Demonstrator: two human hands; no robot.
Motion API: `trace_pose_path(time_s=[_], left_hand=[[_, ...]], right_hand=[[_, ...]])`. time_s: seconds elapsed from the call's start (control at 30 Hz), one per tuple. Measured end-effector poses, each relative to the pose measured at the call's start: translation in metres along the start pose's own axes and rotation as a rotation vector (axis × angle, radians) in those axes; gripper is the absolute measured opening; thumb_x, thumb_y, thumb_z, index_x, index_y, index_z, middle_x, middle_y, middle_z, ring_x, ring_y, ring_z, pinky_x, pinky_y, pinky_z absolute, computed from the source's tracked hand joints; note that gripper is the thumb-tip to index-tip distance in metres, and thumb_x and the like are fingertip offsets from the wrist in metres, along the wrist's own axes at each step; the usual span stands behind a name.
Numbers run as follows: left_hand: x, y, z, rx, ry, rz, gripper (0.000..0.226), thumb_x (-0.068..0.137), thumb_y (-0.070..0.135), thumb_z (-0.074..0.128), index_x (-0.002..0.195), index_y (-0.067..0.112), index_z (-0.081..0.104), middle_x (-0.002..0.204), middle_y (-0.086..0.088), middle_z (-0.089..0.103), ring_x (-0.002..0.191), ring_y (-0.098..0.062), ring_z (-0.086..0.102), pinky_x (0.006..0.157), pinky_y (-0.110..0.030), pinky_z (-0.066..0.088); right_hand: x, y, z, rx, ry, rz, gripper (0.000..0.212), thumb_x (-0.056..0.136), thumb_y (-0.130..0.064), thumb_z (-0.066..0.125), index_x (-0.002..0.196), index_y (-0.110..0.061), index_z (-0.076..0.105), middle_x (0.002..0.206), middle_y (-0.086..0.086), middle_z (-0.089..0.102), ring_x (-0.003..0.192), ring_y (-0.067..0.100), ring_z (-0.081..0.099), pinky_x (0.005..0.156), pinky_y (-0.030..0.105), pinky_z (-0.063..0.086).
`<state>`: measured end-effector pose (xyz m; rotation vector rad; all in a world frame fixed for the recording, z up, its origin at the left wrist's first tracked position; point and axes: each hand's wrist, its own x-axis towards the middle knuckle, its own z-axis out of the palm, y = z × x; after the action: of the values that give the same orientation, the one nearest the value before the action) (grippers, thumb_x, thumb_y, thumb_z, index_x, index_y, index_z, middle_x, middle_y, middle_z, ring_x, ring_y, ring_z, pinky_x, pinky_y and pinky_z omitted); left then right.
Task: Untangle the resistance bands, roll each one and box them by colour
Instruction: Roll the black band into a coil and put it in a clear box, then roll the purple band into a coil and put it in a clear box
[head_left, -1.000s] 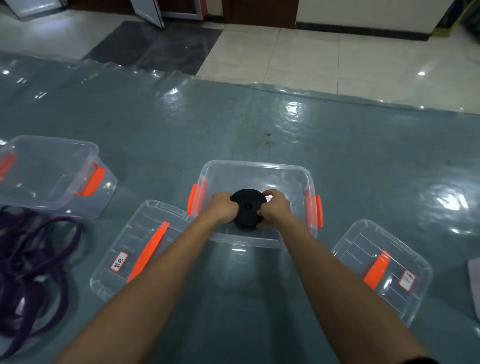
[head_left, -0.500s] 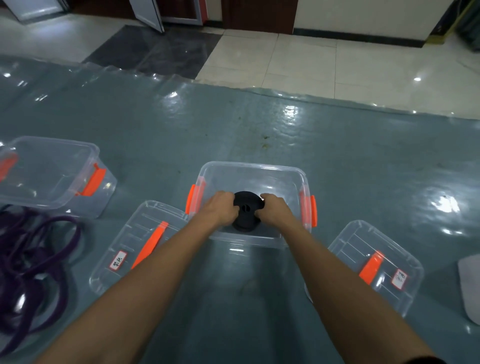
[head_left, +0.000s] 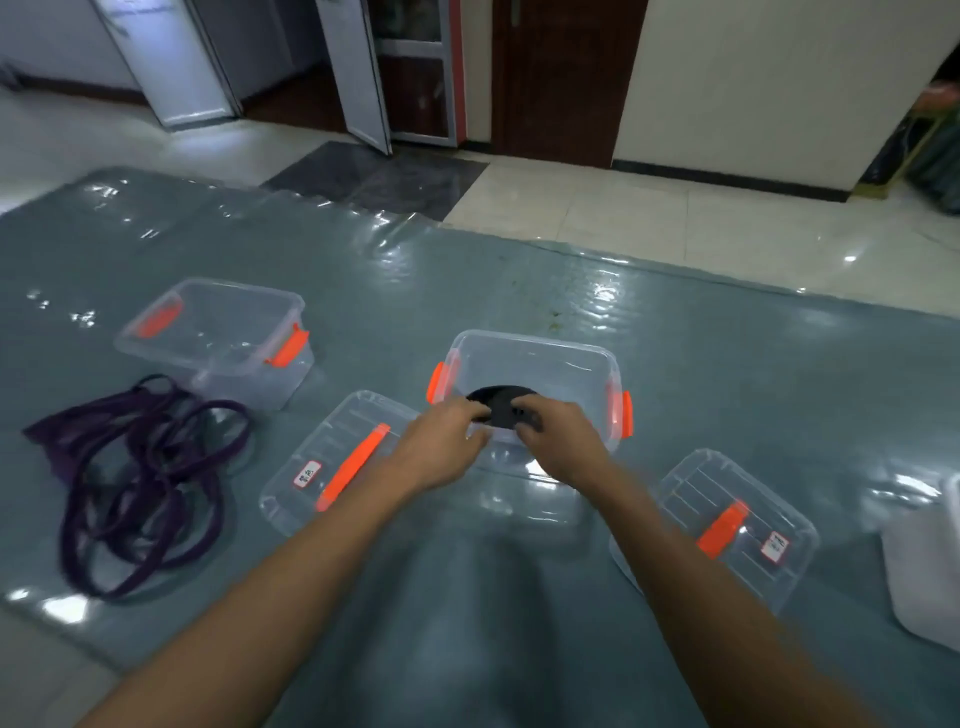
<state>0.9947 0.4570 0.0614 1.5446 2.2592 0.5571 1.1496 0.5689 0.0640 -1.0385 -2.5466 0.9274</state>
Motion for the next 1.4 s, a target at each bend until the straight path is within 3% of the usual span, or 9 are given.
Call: trace_pose_path(time_s=[0.2,0.33,0.5,0.7,0.8,0.93,1.1,1.17,1.4], left_hand=[[-0.088,-0.07,-0.023,0.037,0.029,-0.167,0.034,0.098,0.028,0.058,0.129,0.019,0.066,0.131,-0.004,0.067,0.121,-0.027,0.061,0.101,-0.037,0.048],[-0.137,-0.137,-0.041,0.011,0.048,-0.277,0.03,0.097,0.026,0.06,0.125,0.021,0.069,0.128,-0.005,0.069,0.119,-0.028,0.063,0.1,-0.039,0.048],[-0.183,-0.224,-0.059,-0.05,0.133,-0.37,0.033,0.093,0.017,0.064,0.126,0.021,0.07,0.126,-0.003,0.071,0.115,-0.022,0.065,0.099,-0.032,0.05],[-0.197,-0.34,-0.082,0.062,0.139,-0.397,0.044,0.097,0.027,0.06,0.14,0.016,0.058,0.15,-0.001,0.049,0.142,-0.022,0.039,0.114,-0.039,0.035],[-0.196,-0.384,-0.09,0.101,0.094,-0.363,0.047,0.1,0.032,0.054,0.146,0.021,0.051,0.16,0.003,0.034,0.15,-0.018,0.024,0.119,-0.041,0.03],[-0.194,-0.413,-0.093,0.152,0.028,-0.248,0.043,0.102,0.032,0.049,0.143,0.02,0.053,0.16,0.004,0.035,0.148,-0.019,0.024,0.111,-0.043,0.037],[-0.193,-0.434,-0.099,0.05,0.061,-0.171,0.038,0.102,0.029,0.049,0.136,0.019,0.061,0.15,0.006,0.048,0.137,-0.019,0.036,0.103,-0.04,0.041],[-0.192,-0.437,-0.105,-0.031,0.082,-0.158,0.036,0.101,0.027,0.053,0.134,0.017,0.062,0.144,0.005,0.054,0.133,-0.018,0.041,0.103,-0.038,0.041],[-0.17,-0.438,-0.148,-0.361,0.384,-0.289,0.035,0.096,0.012,0.065,0.13,0.012,0.065,0.119,0.0,0.066,0.105,-0.017,0.062,0.099,-0.041,0.051]], right_hand=[[-0.016,-0.059,0.063,-0.001,-0.158,-0.116,0.038,0.092,-0.014,0.063,0.13,-0.016,0.066,0.132,0.004,0.067,0.12,0.024,0.061,0.106,0.034,0.044],[-0.016,-0.105,0.119,0.022,-0.284,-0.164,0.035,0.093,-0.017,0.065,0.129,-0.018,0.067,0.127,0.005,0.068,0.111,0.022,0.062,0.095,0.021,0.039],[-0.004,-0.167,0.198,0.038,-0.432,-0.188,0.038,0.093,-0.02,0.066,0.131,-0.019,0.065,0.126,0.003,0.07,0.11,0.022,0.064,0.095,0.027,0.045],[0.044,-0.237,0.286,-0.044,-0.512,-0.1,0.046,0.093,-0.024,0.065,0.138,-0.021,0.058,0.134,0.004,0.064,0.116,0.022,0.062,0.103,0.03,0.044],[0.083,-0.264,0.327,0.057,-0.456,0.04,0.047,0.09,-0.01,0.067,0.136,-0.007,0.058,0.134,0.015,0.063,0.107,0.025,0.065,0.094,0.019,0.043],[0.127,-0.283,0.371,0.127,-0.34,0.344,0.054,0.095,-0.029,0.066,0.138,0.0,0.051,0.131,0.02,0.063,0.119,0.036,0.061,0.103,0.041,0.047],[0.151,-0.292,0.404,0.165,-0.288,0.467,0.024,0.089,-0.015,0.071,0.105,0.003,0.07,0.095,0.024,0.075,0.086,0.038,0.073,0.084,0.048,0.058],[0.152,-0.295,0.406,0.185,-0.268,0.467,0.019,0.083,-0.003,0.067,0.1,0.0,0.075,0.09,0.022,0.076,0.082,0.037,0.074,0.081,0.051,0.059],[0.121,-0.323,0.367,0.262,0.027,0.154,0.031,0.078,0.002,0.06,0.095,-0.018,0.076,0.083,0.0,0.071,0.075,0.019,0.066,0.073,0.032,0.054]])
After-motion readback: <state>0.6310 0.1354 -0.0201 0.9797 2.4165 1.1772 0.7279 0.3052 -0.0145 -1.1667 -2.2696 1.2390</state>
